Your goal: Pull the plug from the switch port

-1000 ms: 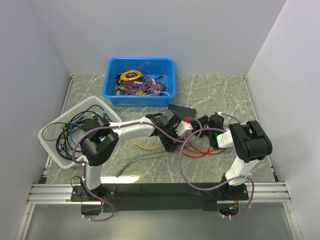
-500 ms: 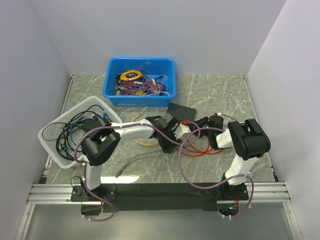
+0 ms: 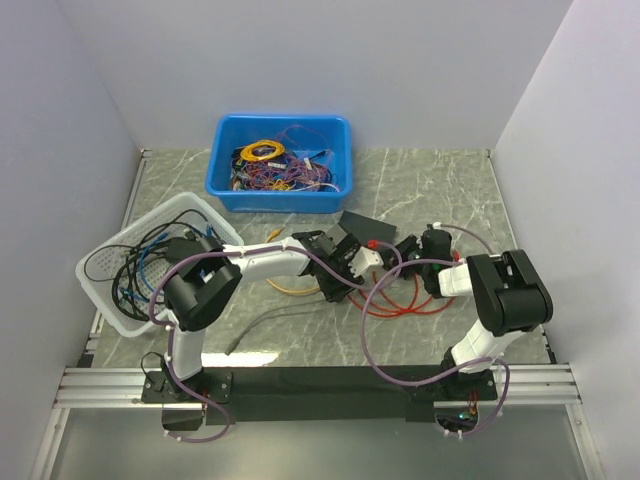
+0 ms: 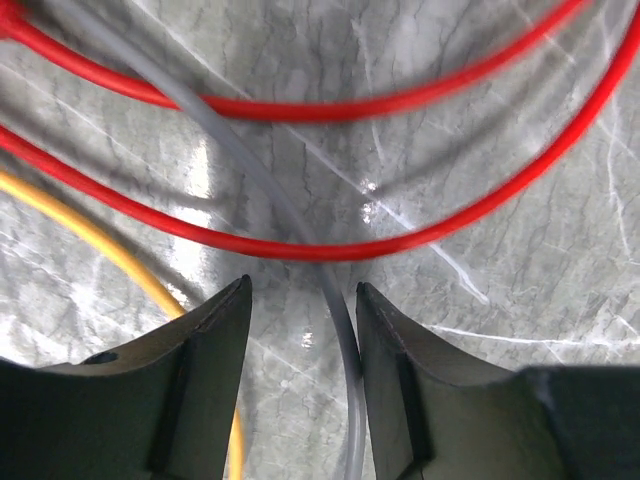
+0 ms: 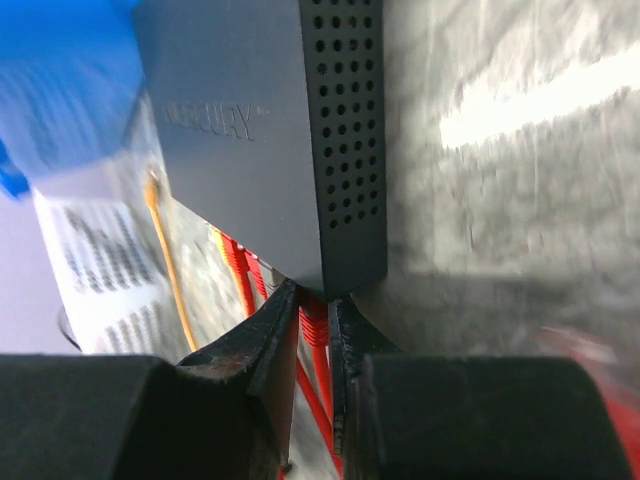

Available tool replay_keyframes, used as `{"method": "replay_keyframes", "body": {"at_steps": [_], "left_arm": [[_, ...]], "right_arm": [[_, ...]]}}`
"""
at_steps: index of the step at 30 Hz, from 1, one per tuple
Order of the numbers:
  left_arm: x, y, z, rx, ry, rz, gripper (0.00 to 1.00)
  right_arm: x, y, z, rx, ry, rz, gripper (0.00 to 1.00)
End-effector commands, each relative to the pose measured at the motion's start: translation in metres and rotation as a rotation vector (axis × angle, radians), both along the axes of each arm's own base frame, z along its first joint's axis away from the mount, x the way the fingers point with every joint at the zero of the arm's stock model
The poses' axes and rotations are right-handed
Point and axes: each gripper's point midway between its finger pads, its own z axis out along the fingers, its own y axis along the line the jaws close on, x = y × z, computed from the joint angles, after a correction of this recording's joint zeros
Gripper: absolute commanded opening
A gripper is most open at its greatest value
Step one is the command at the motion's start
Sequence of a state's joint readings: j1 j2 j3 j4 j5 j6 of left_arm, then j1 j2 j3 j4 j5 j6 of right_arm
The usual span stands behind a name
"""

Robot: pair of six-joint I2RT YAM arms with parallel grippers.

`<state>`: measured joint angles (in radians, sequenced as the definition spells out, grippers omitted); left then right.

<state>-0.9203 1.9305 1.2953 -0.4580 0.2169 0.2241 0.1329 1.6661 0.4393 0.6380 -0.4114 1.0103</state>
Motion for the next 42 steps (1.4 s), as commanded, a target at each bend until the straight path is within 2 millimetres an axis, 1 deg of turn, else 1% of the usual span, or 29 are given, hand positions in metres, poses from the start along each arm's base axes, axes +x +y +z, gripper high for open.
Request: {"method": "replay_keyframes", "body": {"at_steps": [1, 2, 3, 4, 5, 7, 8, 9, 10, 11, 12, 14, 15, 17, 18, 19, 20, 22, 24, 27, 30, 33, 35, 36, 38, 39, 40, 41, 42], "left_arm": [[0.013, -0.02, 0.021, -0.068, -0.037, -0.026, 0.52], [0.015, -0.022, 0.023, -0.073, -0.036, -0.027, 0.53], [0.017, -0.025, 0.027, -0.083, -0.041, -0.03, 0.53], [0.017, -0.027, 0.029, -0.089, -0.036, -0.035, 0.55], [0.015, -0.026, 0.03, -0.083, -0.024, -0.049, 0.62], [0.011, -0.034, 0.044, -0.117, -0.008, -0.082, 0.75], [0.007, -0.032, 0.049, -0.113, 0.001, -0.106, 0.85], [0.009, -0.037, 0.066, -0.146, -0.016, -0.121, 0.89], [0.009, -0.04, 0.076, -0.166, -0.03, -0.148, 0.92], [0.014, -0.041, 0.084, -0.177, -0.055, -0.15, 0.96], [0.023, -0.046, 0.099, -0.206, -0.105, -0.143, 0.98], [0.045, -0.045, 0.103, -0.184, -0.186, -0.104, 0.99], [0.059, -0.048, 0.098, -0.171, -0.206, -0.086, 0.99], [0.082, -0.041, 0.086, -0.134, -0.23, -0.039, 0.97], [0.09, -0.039, 0.07, -0.109, -0.22, -0.028, 0.97], [0.097, -0.037, 0.064, -0.1, -0.23, -0.018, 0.97], [0.101, -0.038, 0.059, -0.089, -0.243, -0.021, 0.97], [0.113, -0.04, 0.051, -0.074, -0.278, -0.009, 0.98], [0.123, -0.043, 0.049, -0.064, -0.304, 0.008, 0.98], [0.128, -0.048, 0.045, -0.064, -0.302, 0.006, 0.98], [0.127, -0.049, 0.024, -0.048, -0.278, -0.012, 0.98], [0.127, -0.048, 0.009, -0.021, -0.252, 0.004, 0.98], [0.126, -0.048, 0.008, -0.022, -0.246, 0.006, 0.98], [0.125, -0.048, 0.012, -0.03, -0.247, 0.006, 0.98], [0.124, -0.049, 0.019, -0.043, -0.246, 0.001, 0.98], [0.124, -0.051, 0.028, -0.056, -0.254, 0.002, 0.98], [0.123, -0.049, 0.032, -0.052, -0.246, 0.005, 0.98], [0.122, -0.051, 0.039, -0.063, -0.245, 0.002, 0.98], [0.123, -0.052, 0.052, -0.083, -0.252, 0.007, 0.98]], "right_arm": [[-0.024, 0.006, -0.001, -0.072, 0.011, 0.178, 0.0], [-0.026, 0.008, -0.001, -0.069, 0.012, 0.208, 0.0], [-0.035, 0.014, -0.003, -0.045, 0.039, 0.257, 0.0], [-0.033, 0.014, -0.003, -0.041, 0.034, 0.276, 0.0], [-0.034, 0.015, -0.003, -0.032, 0.035, 0.288, 0.0], [-0.034, 0.011, -0.002, -0.028, 0.029, 0.283, 0.0], [-0.033, 0.007, -0.002, -0.037, 0.029, 0.273, 0.0], [-0.033, 0.006, -0.002, -0.044, 0.03, 0.271, 0.0], [-0.03, 0.004, -0.001, -0.058, 0.021, 0.271, 0.0], [-0.029, 0.004, 0.0, -0.059, 0.014, 0.277, 0.0], [-0.029, 0.005, 0.002, -0.056, 0.011, 0.29, 0.0], [-0.031, 0.006, 0.004, -0.064, -0.002, 0.319, 0.0], [-0.035, 0.005, 0.001, -0.077, 0.022, 0.325, 0.0], [-0.035, 0.0, 0.005, -0.126, 0.0, 0.331, 0.0], [-0.037, -0.001, 0.007, -0.121, -0.003, 0.34, 0.0], [-0.038, 0.0, 0.011, -0.114, -0.017, 0.359, 0.0], [-0.042, 0.003, 0.015, -0.086, -0.022, 0.385, 0.0], [-0.045, 0.003, 0.014, -0.083, -0.012, 0.402, 0.0], [-0.053, 0.005, 0.011, -0.074, 0.01, 0.426, 0.0], [-0.058, -0.001, 0.003, -0.112, 0.032, 0.438, 0.0], [-0.057, -0.001, 0.006, -0.092, 0.014, 0.429, 0.0], [-0.059, 0.003, 0.006, -0.063, 0.024, 0.432, 0.0], [-0.061, 0.0, 0.007, -0.084, 0.022, 0.42, 0.0], [-0.066, -0.002, 0.005, -0.094, 0.04, 0.412, 0.0], [-0.063, -0.008, 0.017, -0.139, -0.003, 0.383, 0.0], [-0.063, -0.01, 0.023, -0.146, -0.015, 0.37, 0.0], [-0.058, -0.011, 0.043, -0.158, -0.075, 0.348, 0.0], [-0.053, -0.017, 0.051, -0.186, -0.098, 0.31, 0.0], [-0.048, -0.022, 0.064, -0.202, -0.118, 0.278, 0.0]]}}
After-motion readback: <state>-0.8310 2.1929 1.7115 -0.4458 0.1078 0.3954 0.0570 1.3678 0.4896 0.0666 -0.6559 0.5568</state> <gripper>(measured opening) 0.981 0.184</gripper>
